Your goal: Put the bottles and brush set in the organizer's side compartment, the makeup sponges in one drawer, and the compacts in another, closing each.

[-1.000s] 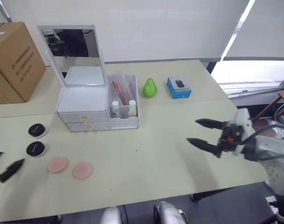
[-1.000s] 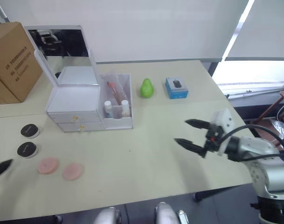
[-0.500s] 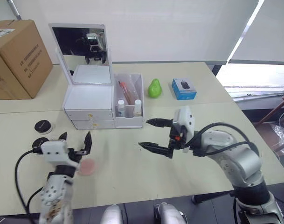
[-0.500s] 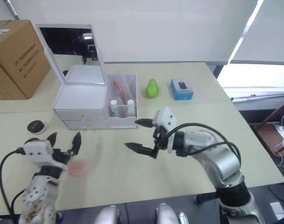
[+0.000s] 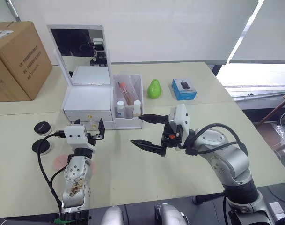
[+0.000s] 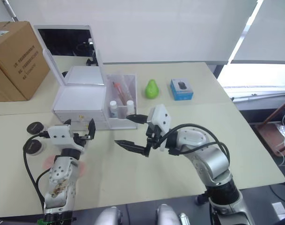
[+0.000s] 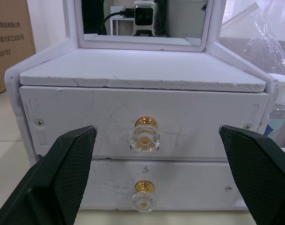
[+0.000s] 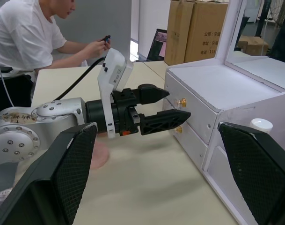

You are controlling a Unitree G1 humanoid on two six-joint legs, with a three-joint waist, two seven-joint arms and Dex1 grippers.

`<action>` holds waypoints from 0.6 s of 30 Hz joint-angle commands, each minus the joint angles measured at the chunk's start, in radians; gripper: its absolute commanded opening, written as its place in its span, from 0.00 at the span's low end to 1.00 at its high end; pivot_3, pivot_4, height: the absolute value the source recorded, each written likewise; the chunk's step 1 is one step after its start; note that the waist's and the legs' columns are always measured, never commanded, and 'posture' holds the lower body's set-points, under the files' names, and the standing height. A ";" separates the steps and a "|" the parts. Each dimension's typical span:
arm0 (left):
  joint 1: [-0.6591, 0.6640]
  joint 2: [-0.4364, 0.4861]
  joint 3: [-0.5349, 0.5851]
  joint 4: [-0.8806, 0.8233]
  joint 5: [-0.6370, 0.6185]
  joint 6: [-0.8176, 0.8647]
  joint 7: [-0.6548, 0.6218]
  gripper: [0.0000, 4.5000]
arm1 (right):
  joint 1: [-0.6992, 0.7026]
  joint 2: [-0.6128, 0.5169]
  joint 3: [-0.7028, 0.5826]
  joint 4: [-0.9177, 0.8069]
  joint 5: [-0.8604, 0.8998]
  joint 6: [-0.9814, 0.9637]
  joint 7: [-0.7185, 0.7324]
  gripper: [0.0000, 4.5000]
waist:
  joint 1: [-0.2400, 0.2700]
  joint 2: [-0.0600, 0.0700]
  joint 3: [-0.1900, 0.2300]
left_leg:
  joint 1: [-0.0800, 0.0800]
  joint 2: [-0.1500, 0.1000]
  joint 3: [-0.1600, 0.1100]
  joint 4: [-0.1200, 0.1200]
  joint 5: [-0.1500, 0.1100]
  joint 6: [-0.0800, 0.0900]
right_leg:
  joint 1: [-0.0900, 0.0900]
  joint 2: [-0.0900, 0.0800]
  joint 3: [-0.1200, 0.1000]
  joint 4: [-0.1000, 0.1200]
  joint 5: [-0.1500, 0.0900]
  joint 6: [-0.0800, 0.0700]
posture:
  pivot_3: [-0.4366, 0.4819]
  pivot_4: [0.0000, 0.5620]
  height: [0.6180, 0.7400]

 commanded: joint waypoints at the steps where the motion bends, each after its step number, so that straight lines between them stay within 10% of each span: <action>1: -0.012 0.016 -0.001 -0.018 -0.003 -0.041 0.000 1.00 | -0.011 0.007 -0.033 -0.025 0.026 -0.014 -0.011 1.00 | 0.000 0.000 0.000 | 0.000 0.000 0.000 0.000 0.000 0.000 | 0.000 0.000 0.000 0.000 0.000 0.000 | 0.48 0.27 0.92; 14: -0.023 0.021 -0.009 0.007 -0.021 -0.020 0.001 0.16 | -0.015 -0.002 -0.050 -0.037 0.033 0.007 -0.031 1.00 | 0.001 0.000 0.000 | 0.000 0.000 0.000 0.000 0.000 0.000 | 0.000 0.000 0.000 0.000 0.000 0.000 | 0.48 0.27 0.92; 18: -0.020 0.023 -0.010 0.010 -0.025 -0.018 0.000 0.12 | -0.016 -0.007 -0.057 -0.038 0.040 0.011 -0.036 1.00 | 0.002 0.001 0.000 | 0.000 0.000 0.000 0.000 0.000 0.000 | 0.000 -0.001 0.000 0.000 0.000 0.000 | 0.48 0.27 0.92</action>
